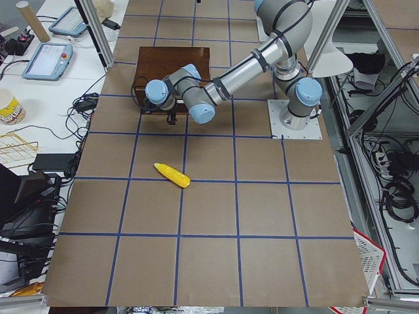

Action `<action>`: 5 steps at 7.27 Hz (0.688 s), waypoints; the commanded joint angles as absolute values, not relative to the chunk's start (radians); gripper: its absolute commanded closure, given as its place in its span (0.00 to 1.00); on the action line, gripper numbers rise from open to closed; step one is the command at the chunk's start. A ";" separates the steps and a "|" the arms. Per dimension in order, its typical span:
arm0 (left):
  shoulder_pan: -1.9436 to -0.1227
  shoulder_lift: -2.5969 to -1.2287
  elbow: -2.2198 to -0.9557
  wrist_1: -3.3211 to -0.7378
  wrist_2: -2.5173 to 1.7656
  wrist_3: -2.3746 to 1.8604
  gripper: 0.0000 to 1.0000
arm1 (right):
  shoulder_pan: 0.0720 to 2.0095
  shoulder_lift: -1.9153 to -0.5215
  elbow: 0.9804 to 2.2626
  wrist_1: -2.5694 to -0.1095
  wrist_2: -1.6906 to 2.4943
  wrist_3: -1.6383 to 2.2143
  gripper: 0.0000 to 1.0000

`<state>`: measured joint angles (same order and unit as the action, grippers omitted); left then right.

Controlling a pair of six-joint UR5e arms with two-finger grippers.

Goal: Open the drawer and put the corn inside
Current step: 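Close the left gripper around the white drawer handle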

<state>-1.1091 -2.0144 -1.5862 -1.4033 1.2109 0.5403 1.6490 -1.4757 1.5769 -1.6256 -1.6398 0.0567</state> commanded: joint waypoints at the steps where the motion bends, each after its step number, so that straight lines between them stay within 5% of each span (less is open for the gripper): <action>1: -1.108 -2.017 -1.579 -1.402 1.215 0.543 0.00 | 1.649 -1.476 1.577 -1.626 -1.640 0.057 0.00; 5: -1.063 -2.026 -1.569 -1.401 1.218 0.592 0.00 | 1.649 -1.476 1.577 -1.626 -1.640 0.057 0.00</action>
